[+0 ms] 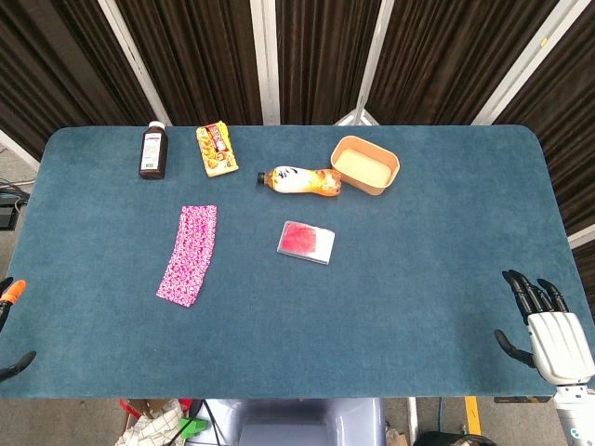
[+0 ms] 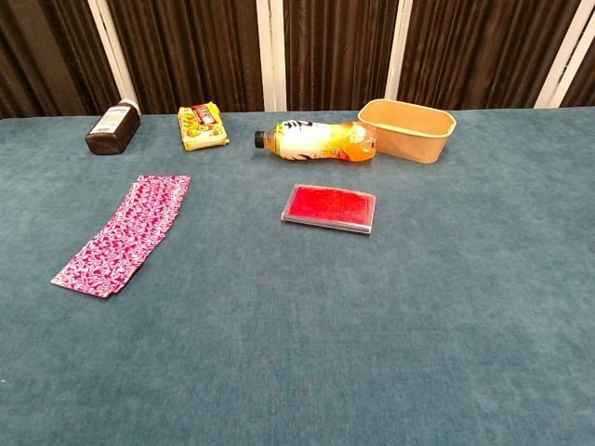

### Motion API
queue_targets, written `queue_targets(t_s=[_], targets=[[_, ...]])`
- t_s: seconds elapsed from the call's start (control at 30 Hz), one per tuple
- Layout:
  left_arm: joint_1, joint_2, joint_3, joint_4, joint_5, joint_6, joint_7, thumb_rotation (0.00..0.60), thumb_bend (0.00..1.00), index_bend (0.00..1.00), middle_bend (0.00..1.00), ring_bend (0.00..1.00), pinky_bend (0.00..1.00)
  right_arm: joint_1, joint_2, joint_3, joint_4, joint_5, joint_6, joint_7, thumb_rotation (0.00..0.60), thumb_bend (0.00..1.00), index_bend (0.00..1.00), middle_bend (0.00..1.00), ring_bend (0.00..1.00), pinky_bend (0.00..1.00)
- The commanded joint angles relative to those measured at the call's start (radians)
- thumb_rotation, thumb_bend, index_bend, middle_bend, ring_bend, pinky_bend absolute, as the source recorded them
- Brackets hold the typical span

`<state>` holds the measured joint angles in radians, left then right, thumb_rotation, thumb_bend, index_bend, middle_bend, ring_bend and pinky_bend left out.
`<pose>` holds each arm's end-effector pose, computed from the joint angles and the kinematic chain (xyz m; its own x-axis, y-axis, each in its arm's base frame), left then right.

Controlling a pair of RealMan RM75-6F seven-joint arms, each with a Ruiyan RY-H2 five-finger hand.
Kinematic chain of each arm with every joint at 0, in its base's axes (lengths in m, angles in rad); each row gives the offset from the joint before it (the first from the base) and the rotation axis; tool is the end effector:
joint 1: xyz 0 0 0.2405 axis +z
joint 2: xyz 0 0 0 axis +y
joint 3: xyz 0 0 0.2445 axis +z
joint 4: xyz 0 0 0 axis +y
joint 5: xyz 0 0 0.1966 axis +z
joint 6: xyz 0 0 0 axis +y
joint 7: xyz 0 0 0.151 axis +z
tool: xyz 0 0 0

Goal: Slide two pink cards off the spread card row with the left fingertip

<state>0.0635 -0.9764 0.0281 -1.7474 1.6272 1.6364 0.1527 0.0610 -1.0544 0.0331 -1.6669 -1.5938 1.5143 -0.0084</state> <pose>-0.2815 0.1276 0.1999 0.5383 -0.0111 0.8427 0.8427 0.0084 -0.5383 -0.2805 -0.1748 0.1770 0.4175 0.0021 0.9087 -0.9056 -0.0817 0.4163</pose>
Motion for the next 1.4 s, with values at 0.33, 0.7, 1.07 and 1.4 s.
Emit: queue_targets(t_s=[0.33, 0.7, 1.07, 1.4], targets=[[-0.003, 0.004, 0.003, 0.001, 0.002, -0.008, -0.008, 0.6, 0.23, 0.12, 0.07, 0.0, 0.15, -0.003, 0.004, -0.002, -0.005, -0.007, 0.01, 0.0, 0.6, 0.31, 0.0, 0.13, 0.22, 0.14], [-0.006, 0.0, 0.008, 0.008, 0.027, -0.006, -0.014, 0.6, 0.23, 0.12, 0.09, 0.01, 0.18, -0.006, 0.007, -0.004, -0.005, -0.004, 0.009, 0.003, 0.6, 0.31, 0.0, 0.13, 0.22, 0.14], [-0.045, -0.021, 0.003, 0.028, 0.027, -0.067, -0.026, 0.6, 0.31, 0.11, 0.31, 0.2, 0.34, -0.009, 0.013, -0.005, -0.008, 0.001, 0.009, 0.021, 0.6, 0.31, 0.0, 0.13, 0.22, 0.14], [-0.168, -0.088, -0.009, 0.086, 0.018, -0.263, -0.036, 0.6, 0.46, 0.11, 0.62, 0.48, 0.54, -0.008, 0.015, -0.004, -0.007, 0.005, 0.006, 0.03, 0.6, 0.31, 0.0, 0.13, 0.22, 0.14]])
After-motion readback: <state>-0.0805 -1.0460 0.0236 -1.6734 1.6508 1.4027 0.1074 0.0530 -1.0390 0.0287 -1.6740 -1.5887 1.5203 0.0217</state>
